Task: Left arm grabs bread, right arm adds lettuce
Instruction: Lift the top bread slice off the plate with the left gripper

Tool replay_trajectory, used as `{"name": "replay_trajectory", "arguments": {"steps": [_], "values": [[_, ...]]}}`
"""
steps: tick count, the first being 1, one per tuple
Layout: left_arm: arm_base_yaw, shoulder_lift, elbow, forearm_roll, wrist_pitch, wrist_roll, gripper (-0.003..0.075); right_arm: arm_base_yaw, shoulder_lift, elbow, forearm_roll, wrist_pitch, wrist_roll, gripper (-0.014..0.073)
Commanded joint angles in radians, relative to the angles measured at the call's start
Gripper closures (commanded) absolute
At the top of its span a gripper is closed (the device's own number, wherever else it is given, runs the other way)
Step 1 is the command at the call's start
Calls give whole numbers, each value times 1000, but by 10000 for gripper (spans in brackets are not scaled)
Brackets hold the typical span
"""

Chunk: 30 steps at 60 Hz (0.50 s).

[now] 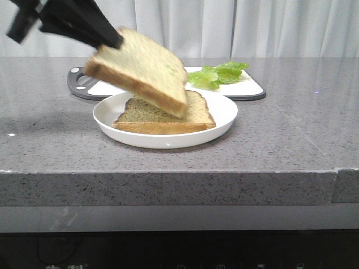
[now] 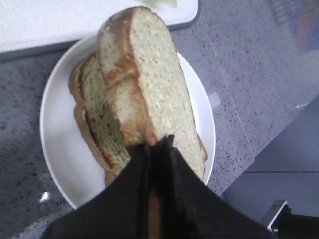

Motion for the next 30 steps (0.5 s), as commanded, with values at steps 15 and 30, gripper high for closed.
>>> {"name": "replay_trajectory", "arguments": {"steps": [15,30], "values": [[99,-281,26,40,-20,3,741,-6,17,-25,-10,-105,-5,167],[179,-481,168,89,-22,3,741,-6,74,-28,41,-106,-5,167]]}}
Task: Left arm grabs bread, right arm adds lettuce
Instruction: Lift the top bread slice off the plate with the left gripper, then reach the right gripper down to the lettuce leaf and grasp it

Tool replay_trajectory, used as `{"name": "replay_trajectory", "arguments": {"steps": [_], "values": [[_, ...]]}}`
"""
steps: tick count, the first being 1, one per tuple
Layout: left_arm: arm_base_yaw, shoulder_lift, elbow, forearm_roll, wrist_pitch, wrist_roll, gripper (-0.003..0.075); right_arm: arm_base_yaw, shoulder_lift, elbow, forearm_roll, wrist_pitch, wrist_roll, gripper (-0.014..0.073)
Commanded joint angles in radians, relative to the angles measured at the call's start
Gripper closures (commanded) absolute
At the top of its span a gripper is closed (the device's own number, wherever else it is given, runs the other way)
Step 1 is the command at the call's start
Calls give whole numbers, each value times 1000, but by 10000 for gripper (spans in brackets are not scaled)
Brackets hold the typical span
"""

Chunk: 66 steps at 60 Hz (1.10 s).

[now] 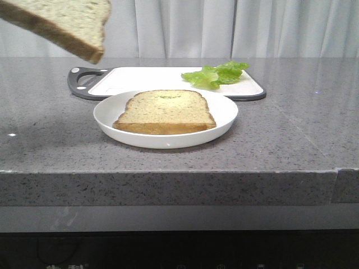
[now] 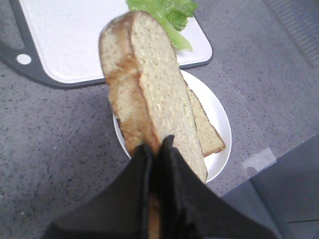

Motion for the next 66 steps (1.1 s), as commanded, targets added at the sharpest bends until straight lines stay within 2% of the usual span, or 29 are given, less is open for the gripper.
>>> {"name": "replay_trajectory", "arguments": {"steps": [1,8,19,35,45,54,66], "values": [[23,-77,14,-38,-29,3,741,-6,53,-31,36,-85,-5,167],[60,-149,68,4,-30,3,741,-5,138,-77,94,-43,-16,167],[95,-208,93,7,-30,3,741,-4,321,-188,226,51,-134,167],[95,-209,93,3,-16,3,741,-4,599,-351,576,72,-394,167],[95,-209,93,3,-16,3,741,-4,786,-474,748,71,-531,167],[95,-209,93,3,-16,3,741,-4,953,-595,821,70,-584,167],[95,-209,93,3,-16,3,741,-4,1178,-759,831,70,-584,167]]}}
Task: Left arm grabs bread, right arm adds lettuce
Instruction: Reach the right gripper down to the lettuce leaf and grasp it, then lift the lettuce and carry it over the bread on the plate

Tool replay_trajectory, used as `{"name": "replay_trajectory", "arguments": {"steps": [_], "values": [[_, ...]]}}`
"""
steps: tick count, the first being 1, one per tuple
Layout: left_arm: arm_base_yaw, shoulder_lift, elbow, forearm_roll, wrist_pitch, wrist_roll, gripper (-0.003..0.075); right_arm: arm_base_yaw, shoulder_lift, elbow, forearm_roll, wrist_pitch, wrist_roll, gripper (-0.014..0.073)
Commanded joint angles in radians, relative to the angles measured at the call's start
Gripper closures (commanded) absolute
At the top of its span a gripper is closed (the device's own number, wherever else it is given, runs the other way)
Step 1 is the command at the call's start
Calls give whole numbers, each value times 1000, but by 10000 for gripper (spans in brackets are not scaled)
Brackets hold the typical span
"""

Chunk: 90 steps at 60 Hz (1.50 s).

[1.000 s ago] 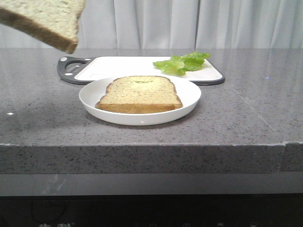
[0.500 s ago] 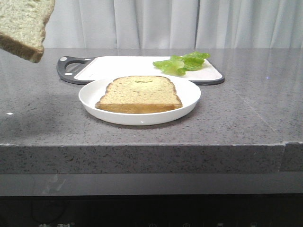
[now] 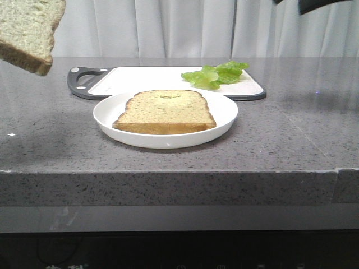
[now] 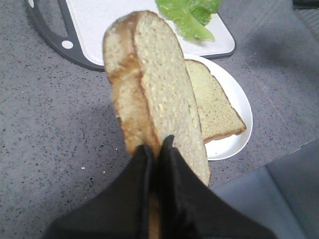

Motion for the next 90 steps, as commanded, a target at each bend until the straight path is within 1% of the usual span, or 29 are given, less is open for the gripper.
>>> {"name": "replay_trajectory", "arguments": {"steps": [1,22,33,46,50,57,60,65,72,74,81,90], "values": [[2,-10,-26,-55,-41,3,741,-4,49,-92,42,-40,-16,167],[2,-10,-26,-55,-41,3,741,-4,343,-338,85,-31,-16,167],[2,-10,-26,-55,-41,3,741,-4,435,-435,114,21,-16,167],[2,-10,-26,-55,-41,3,741,12,494,-490,161,69,-16,176],[2,-10,-26,-55,-41,3,741,20,498,-496,163,72,-16,223],[2,-10,-26,-55,-41,3,741,25,498,-500,176,71,-16,389],[2,-10,-26,-55,-41,3,741,25,498,-501,189,71,-16,485],[2,-10,-26,-55,-41,3,741,25,497,-502,225,74,-16,594],[2,-10,-26,-55,-41,3,741,25,493,-502,303,95,-30,705],[2,-10,-26,-55,-41,3,741,25,488,-502,327,107,-44,715],[2,-10,-26,-55,-41,3,741,22,456,-501,422,175,-95,711],[2,-10,-26,-55,-41,3,741,26,381,-495,449,267,-103,711]]}}
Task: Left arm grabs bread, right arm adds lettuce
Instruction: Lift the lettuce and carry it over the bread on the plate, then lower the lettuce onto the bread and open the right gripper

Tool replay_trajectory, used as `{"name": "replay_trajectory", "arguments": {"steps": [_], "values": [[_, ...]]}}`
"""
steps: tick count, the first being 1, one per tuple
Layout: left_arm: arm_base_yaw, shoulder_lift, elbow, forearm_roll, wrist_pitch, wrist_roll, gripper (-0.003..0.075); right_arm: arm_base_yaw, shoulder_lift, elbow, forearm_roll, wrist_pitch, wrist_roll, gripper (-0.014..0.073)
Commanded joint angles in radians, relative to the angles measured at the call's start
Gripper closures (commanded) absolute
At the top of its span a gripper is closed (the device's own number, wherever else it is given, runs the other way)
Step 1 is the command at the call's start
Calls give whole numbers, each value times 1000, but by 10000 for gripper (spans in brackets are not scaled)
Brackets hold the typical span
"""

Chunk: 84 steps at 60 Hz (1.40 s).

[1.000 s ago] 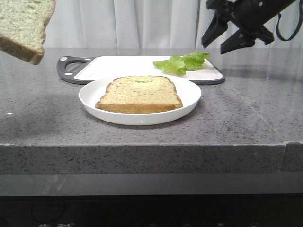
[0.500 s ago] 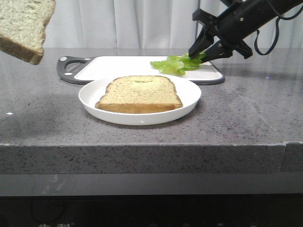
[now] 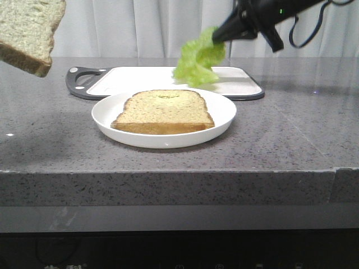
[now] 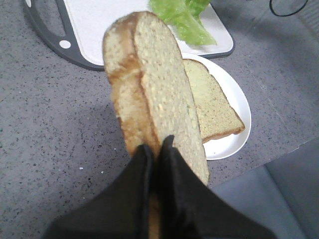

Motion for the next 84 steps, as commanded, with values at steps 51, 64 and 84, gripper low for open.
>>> {"name": "replay_trajectory", "arguments": {"steps": [51,64,84], "values": [[2,-10,-26,-55,-42,3,741,156,-555,741,530,-34,-382,710],[2,-10,-26,-55,-42,3,741,156,-518,840,620,-37,-474,710],[2,-10,-26,-55,-42,3,741,156,-420,846,647,30,-474,709]]}}
